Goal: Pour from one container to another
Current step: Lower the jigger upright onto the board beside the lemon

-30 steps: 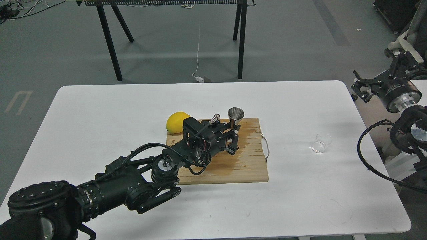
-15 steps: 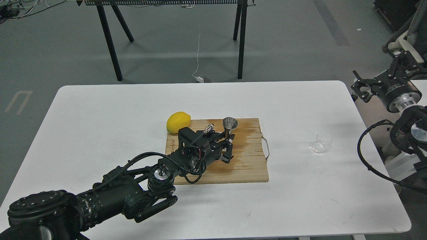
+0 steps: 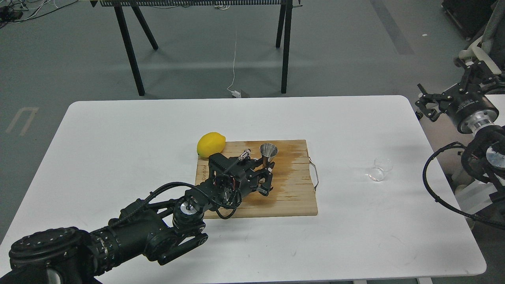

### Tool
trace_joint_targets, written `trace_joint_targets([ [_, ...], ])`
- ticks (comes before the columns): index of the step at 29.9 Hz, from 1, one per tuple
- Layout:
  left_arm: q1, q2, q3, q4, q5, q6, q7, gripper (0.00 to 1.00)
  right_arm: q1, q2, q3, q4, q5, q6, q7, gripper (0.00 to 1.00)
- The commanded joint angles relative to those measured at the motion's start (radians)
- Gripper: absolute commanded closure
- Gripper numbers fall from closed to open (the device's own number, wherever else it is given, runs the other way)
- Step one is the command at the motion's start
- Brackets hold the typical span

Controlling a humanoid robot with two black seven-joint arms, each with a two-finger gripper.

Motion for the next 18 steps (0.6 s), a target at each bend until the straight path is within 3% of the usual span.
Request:
trace_joint_targets([
  [1,0.003,0.0,0.0,0.0,0.0,0.007,-0.002,0.6,0.0,-0.002,0.0,0.0,0.0,0.0,0.0,0.01],
  [18,0.009,0.0,0.0,-0.002,0.0,0.021,-0.01,0.26,0.0,-0.002,0.0,0.002,0.0,0.0,0.0,0.01],
])
